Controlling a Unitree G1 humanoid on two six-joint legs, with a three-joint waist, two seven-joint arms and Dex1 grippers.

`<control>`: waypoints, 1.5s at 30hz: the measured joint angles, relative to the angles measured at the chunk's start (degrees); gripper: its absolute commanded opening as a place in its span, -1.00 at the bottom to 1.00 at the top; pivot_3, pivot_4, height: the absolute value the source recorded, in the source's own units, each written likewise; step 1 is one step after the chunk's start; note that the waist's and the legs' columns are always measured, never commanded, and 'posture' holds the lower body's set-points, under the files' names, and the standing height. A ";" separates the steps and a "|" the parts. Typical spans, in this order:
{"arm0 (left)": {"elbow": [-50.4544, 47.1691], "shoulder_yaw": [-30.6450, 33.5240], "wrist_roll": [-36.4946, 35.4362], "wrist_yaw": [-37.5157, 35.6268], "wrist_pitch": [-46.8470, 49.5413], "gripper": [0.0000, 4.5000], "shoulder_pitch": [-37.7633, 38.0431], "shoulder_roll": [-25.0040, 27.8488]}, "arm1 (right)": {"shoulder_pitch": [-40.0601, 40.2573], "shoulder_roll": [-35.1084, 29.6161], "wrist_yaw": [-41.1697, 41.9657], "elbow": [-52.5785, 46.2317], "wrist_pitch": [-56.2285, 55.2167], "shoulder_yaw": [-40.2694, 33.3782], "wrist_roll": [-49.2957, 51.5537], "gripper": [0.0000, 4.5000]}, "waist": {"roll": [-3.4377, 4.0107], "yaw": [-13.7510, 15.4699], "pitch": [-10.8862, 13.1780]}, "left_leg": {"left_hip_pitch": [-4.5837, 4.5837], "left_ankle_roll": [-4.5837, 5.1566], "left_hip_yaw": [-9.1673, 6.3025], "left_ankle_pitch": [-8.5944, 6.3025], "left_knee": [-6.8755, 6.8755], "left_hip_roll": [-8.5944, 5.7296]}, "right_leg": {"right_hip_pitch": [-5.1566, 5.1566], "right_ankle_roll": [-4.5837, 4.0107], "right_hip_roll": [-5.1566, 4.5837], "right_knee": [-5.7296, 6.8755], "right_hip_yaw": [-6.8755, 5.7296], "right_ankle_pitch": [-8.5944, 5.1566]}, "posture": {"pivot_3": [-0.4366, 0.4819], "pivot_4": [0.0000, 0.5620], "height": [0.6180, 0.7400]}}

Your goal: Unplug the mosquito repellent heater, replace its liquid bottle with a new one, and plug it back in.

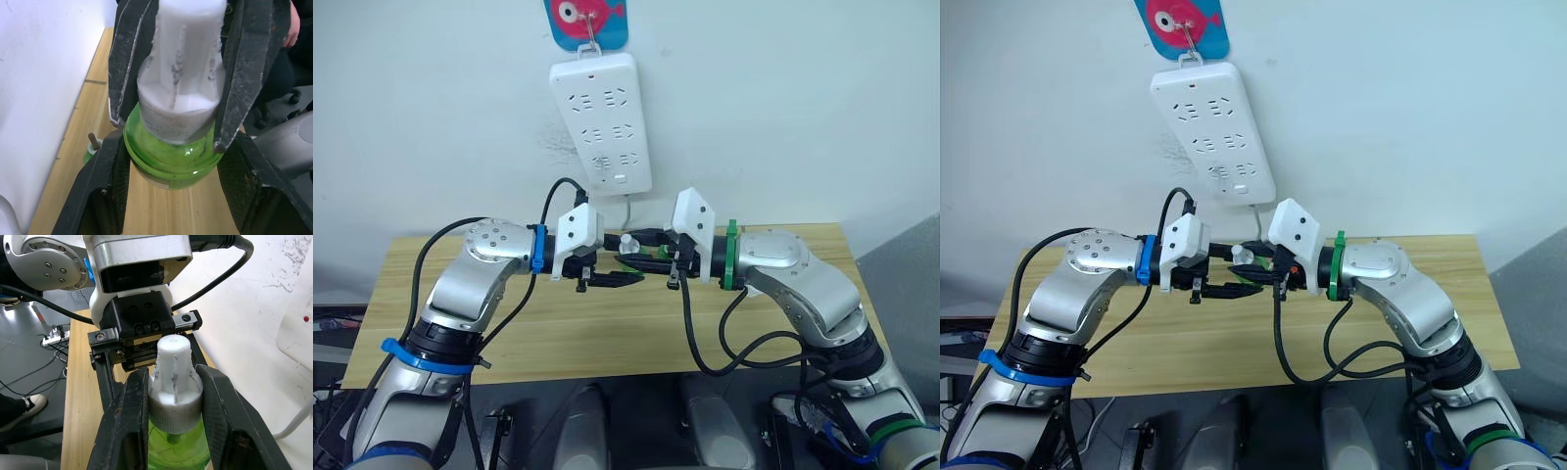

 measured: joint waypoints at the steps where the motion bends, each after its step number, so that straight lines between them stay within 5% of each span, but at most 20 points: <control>1: 0.10 0.27 -0.53 0.48 0.26 -0.02 0.08 -0.58 | 0.02 0.10 0.08 0.00 -0.11 -0.42 0.00 -0.53 | -0.04 0.00 -0.12 | 0.00 0.00 0.00 0.00 0.02 0.00 | 0.00 0.00 0.00 0.01 0.00 0.00 | -0.24 -0.35 0.75; 2: 0.20 0.65 -0.89 0.69 0.42 -0.02 0.11 -1.06 | 0.02 0.26 0.09 0.01 -0.23 -0.80 0.00 -0.53 | -0.07 -0.01 -0.20 | 0.00 0.00 0.00 0.00 0.05 0.01 | 0.00 0.00 0.00 0.03 0.00 0.00 | -0.24 -0.35 0.75; 8: 3.49 1.77 -1.51 0.50 -1.53 0.71 -0.10 -1.22 | 0.03 2.57 -0.06 1.03 -0.51 -1.57 0.58 -0.53 | -0.03 -0.16 -0.83 | 0.11 0.00 0.03 0.01 0.05 0.02 | 0.02 -0.03 0.04 0.14 0.04 0.02 | -0.25 -0.37 0.75; 26: 1.65 3.28 -8.13 -0.74 4.97 0.71 0.16 -1.34 | 0.14 3.30 -0.38 1.05 -0.37 -3.24 1.54 -0.53 | -0.07 -0.14 -1.19 | 0.20 0.02 -0.01 0.01 0.85 -0.02 | 0.11 -0.04 0.06 0.93 0.09 0.02 | -0.25 -0.38 0.75; 32: 1.28 3.25 -8.06 -0.53 4.85 0.03 0.43 -1.28 | 0.26 3.32 -0.23 1.03 -0.30 -3.25 2.12 -0.53 | -0.07 -0.16 -1.41 | 0.25 0.05 -0.05 0.00 0.83 0.00 | 0.12 -0.09 0.10 0.98 0.07 0.05 | -0.25 -0.38 0.75; 39: 1.24 3.14 -7.64 -0.64 3.64 0.00 0.93 -1.29 | 0.50 3.14 -0.06 1.03 0.02 -3.24 2.90 -0.53 | -0.08 -0.14 -1.42 | 0.24 0.03 -0.05 0.02 0.84 0.00 | 0.13 -0.09 0.10 0.97 0.08 0.05 | -0.23 -0.36 0.75; 45: -0.36 0.96 -6.70 -3.83 -0.10 0.00 1.01 -0.87 | -5.50 -3.12 17.68 8.49 -6.51 -1.42 3.98 -0.53 | -0.08 -0.14 -1.42 | 0.29 0.14 -0.04 -0.04 0.85 0.01 | 0.17 -0.09 0.11 0.96 0.07 0.05 | -0.23 -0.34 0.75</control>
